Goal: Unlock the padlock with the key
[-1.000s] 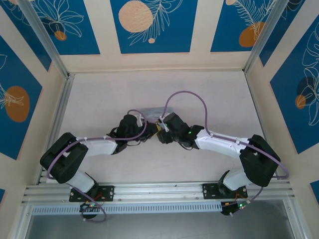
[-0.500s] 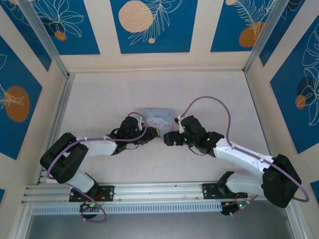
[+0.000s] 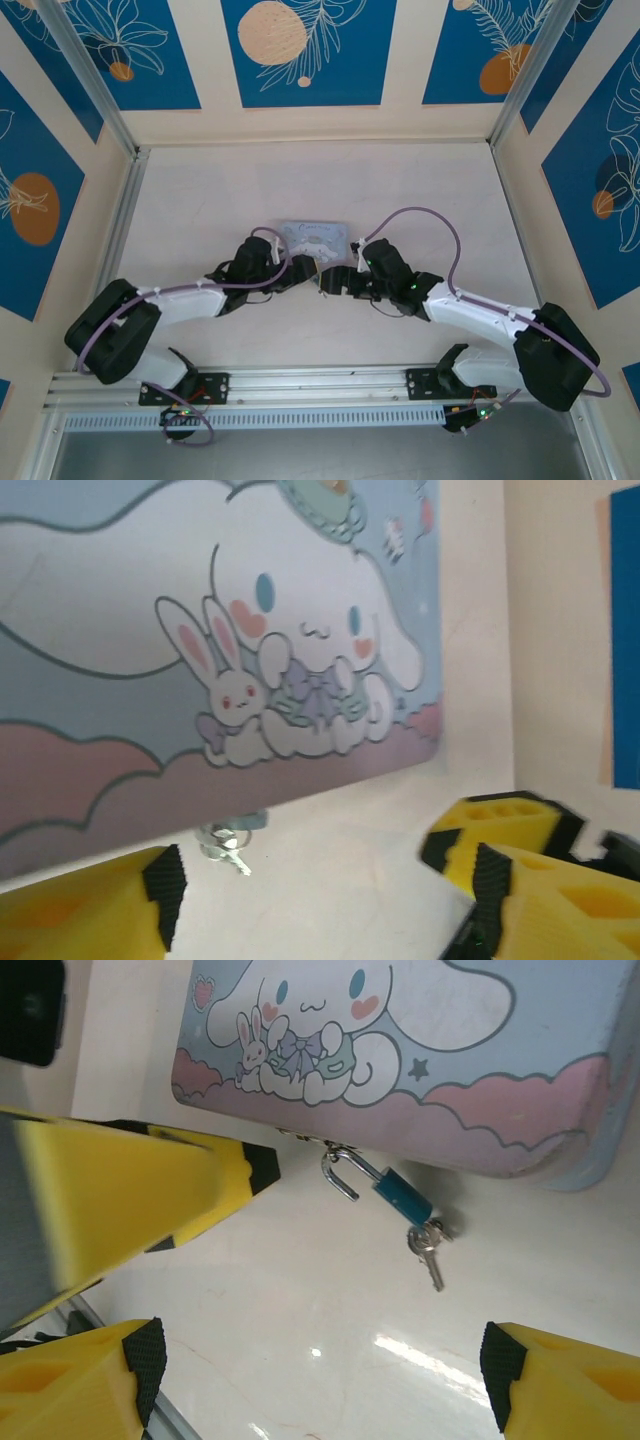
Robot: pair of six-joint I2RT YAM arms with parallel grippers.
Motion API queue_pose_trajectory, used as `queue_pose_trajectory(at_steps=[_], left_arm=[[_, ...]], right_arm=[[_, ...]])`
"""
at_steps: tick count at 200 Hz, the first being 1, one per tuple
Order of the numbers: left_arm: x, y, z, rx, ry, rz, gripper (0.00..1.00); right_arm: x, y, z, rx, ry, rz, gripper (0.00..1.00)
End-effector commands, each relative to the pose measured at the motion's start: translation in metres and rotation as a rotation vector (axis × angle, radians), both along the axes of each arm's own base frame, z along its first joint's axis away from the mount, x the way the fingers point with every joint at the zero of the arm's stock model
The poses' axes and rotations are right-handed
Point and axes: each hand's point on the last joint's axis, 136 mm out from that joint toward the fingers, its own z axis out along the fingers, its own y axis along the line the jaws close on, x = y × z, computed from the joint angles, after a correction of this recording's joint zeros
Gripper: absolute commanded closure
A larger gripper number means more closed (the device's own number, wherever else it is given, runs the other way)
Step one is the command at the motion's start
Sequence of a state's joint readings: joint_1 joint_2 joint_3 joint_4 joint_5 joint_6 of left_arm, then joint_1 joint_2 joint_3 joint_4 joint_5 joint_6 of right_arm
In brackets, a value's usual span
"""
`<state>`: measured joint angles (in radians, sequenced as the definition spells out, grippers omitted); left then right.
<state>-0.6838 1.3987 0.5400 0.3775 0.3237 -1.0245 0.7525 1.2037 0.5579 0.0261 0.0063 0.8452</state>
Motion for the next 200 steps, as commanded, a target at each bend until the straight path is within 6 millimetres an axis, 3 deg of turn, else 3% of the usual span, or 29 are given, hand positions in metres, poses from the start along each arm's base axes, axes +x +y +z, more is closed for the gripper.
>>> queue_pose_trajectory(at_steps=[1, 35, 68, 99, 120, 165, 200], left_arm=[[-0.003, 0.013, 0.007, 0.050, -0.037, 0.021, 0.16], [-0.006, 0.035, 0.022, 0.116, -0.075, 0.072, 0.01], [-0.007, 0.046, 0.034, 0.128, -0.101, 0.105, 0.00], [-0.004, 0.047, 0.036, 0.130, -0.095, 0.120, 0.00], [-0.003, 0.046, 0.036, 0.131, -0.092, 0.124, 0.00], [-0.003, 0.049, 0.031, 0.142, -0.082, 0.137, 0.00], [-0.002, 0.049, 0.026, 0.148, -0.073, 0.139, 0.00]], right_arm=[[0.002, 0.011, 0.000, 0.051, 0.024, 0.004, 0.16], [0.017, 0.020, -0.003, 0.040, 0.020, 0.000, 0.16], [0.048, 0.018, -0.001, 0.050, 0.034, -0.040, 0.17], [0.087, 0.016, 0.018, 0.092, 0.014, -0.067, 0.17], [0.103, 0.016, 0.026, 0.098, 0.003, -0.060, 0.18], [0.085, 0.003, 0.018, 0.102, 0.000, -0.055, 0.20], [0.065, -0.010, -0.014, 0.055, 0.023, -0.064, 0.24]])
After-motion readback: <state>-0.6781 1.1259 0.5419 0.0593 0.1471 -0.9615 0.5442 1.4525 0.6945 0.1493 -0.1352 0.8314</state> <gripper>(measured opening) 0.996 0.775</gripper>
